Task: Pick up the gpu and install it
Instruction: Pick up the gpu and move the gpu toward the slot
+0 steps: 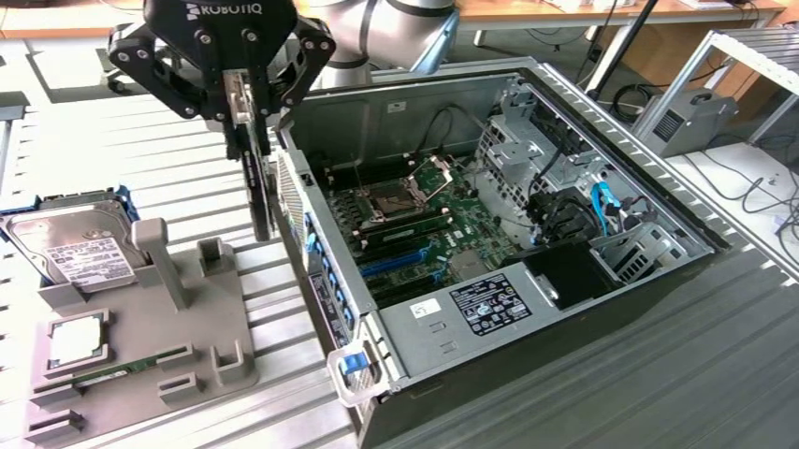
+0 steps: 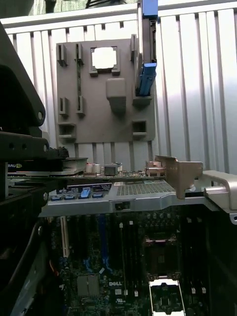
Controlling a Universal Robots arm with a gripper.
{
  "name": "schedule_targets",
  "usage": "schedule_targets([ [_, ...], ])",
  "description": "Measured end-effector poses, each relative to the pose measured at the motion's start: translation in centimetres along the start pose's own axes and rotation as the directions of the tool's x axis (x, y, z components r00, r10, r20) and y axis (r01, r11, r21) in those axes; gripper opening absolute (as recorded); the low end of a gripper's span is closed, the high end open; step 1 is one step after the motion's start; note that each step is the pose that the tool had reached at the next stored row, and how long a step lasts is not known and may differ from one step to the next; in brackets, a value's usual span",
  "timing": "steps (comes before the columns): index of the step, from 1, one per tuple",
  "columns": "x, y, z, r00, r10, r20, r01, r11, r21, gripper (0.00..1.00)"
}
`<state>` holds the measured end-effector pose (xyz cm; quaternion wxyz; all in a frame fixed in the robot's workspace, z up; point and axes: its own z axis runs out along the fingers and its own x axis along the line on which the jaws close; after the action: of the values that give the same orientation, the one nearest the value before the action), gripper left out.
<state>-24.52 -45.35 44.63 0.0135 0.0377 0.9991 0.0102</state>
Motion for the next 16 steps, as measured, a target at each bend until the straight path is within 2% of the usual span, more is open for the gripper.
schedule_targets([
  [2, -1.5, 0.11, 0.04, 1.0, 0.0, 0.0003, 0.0, 1.0, 0.0041, 0.26],
  [5, -4.8, 0.36, 0.16, 1.0, 0.0, 0.0008, 0.0, 0.9999, 0.0106, 0.26],
  [7, -7.3, 0.55, 0.29, 1.0, -0.001, 0.0013, 0.001, 0.9999, 0.0171, 0.26],
  [10, -9.5, 0.71, 0.4, 1.0, -0.001, 0.0017, 0.001, 0.9998, 0.0222, 0.26],
  [16, -10.4, 0.78, 0.45, 1.0, -0.001, 0.0019, 0.001, 0.9997, 0.0246, 0.26],
])
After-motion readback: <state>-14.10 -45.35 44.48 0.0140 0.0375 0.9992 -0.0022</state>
